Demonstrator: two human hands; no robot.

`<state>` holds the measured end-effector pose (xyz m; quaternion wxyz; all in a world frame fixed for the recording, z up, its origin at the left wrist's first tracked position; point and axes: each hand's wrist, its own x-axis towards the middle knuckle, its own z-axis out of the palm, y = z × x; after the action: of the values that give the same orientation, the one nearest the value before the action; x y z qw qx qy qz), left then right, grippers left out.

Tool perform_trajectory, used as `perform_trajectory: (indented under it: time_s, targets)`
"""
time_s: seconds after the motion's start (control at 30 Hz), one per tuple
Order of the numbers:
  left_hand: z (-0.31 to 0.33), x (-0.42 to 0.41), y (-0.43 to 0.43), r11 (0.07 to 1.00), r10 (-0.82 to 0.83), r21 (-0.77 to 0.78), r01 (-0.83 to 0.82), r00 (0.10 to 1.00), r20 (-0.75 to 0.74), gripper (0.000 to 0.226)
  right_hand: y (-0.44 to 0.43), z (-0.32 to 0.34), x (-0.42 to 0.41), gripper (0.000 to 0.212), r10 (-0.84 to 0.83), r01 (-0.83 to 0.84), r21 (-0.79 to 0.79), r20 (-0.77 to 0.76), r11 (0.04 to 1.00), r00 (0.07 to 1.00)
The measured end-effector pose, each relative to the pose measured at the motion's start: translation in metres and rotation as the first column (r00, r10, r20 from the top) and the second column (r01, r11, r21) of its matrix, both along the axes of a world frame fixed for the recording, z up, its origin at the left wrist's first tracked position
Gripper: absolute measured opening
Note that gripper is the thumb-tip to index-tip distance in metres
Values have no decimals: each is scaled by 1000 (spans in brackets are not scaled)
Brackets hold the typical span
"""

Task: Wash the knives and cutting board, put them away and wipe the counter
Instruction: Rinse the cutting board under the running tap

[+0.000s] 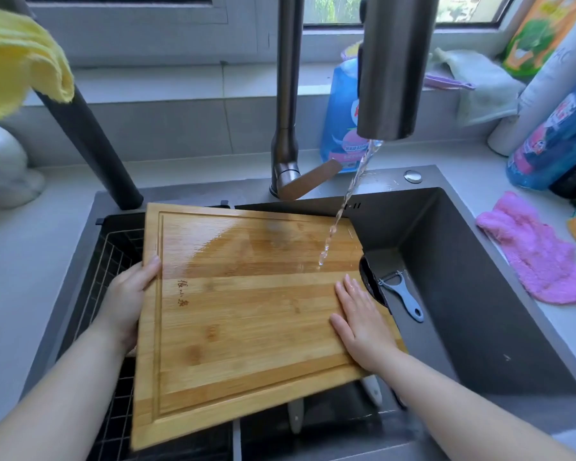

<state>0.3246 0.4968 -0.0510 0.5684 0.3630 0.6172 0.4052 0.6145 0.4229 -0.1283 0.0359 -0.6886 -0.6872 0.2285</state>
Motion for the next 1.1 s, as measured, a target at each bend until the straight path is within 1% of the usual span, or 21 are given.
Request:
perform_trajectory:
  time_s: [0.07,0.1,0.13,0.17,0.2,0.23,0.3,0.33,0.4,0.47,0.5,0.53,0.57,0.67,0.73,0.77,0.83,0.9,0.93,1.0,1.1]
  targets:
    - [-2,1,3,1000,-9,3,9,1000,18,26,-1,7,-12,80,-73,73,-23,-35,997,997]
    - [-2,1,4,1000,-23,-5,23,999,27,26,-3,14,-24,78,-29,27,-24,-62,999,998]
    - [-3,0,5,999,-43,-21,44,998,39,26,-10,20,-35,80,86,-84,38,-55,996,995]
    - [-2,-2,6,997,-67,-43,70,996,56,26,-16,20,-42,80,224,-226,124,30,966,974]
    - [-2,-4,8,993,-96,-68,101,993,74,25,-19,19,-45,74,317,-326,141,78,935,945]
    - [0,-7,9,985,-136,-94,144,987,88,25,-18,18,-44,69,363,-372,95,101,923,926]
    - [4,-11,13,965,-213,-134,227,971,111,24,-9,19,-38,71,372,-383,114,107,917,922]
    - [6,-14,16,957,-235,-146,253,964,127,23,-1,15,-32,73,314,-315,160,36,935,949]
    - [8,-17,20,944,-264,-159,288,952,155,21,19,11,-13,66,50,-48,55,-34,997,998]
    - [10,-18,22,934,-285,-168,314,942,176,31,40,12,-1,61,-206,206,-3,-24,979,978]
    - [10,-19,23,932,-289,-173,318,941,176,33,47,13,-4,61,-275,275,-5,-45,961,960]
    - [9,-20,24,931,-291,-175,321,940,178,33,53,17,-13,61,-292,292,-13,-67,956,954]
    - [8,-20,25,930,-292,-174,323,939,183,32,59,20,-26,60,-240,241,0,-94,971,966]
    - [3,-23,25,935,-280,-167,312,942,187,35,68,32,-63,59,98,-84,133,-107,988,989]
    - [0,-24,26,937,-278,-163,308,943,181,35,77,31,-60,58,150,-138,159,-68,978,986]
    - [-2,-24,27,937,-286,-157,313,943,173,34,80,29,-51,57,100,-92,132,-56,987,993]
    - [-4,-25,28,939,-287,-151,310,945,158,34,86,27,-27,55,-125,128,30,-83,991,989]
    - [-7,-25,29,944,-276,-140,300,947,164,36,90,23,-9,56,-344,342,-35,-67,939,937]
    - [-9,-25,29,947,-269,-135,292,949,167,36,91,24,-8,57,-373,371,-48,-33,927,927]
    - [-12,-23,28,950,-258,-131,283,950,178,33,87,29,-23,58,-283,283,-23,-31,959,959]
    - [-15,-19,26,958,-221,-136,252,953,209,19,68,40,-54,68,135,-131,56,-73,990,988]
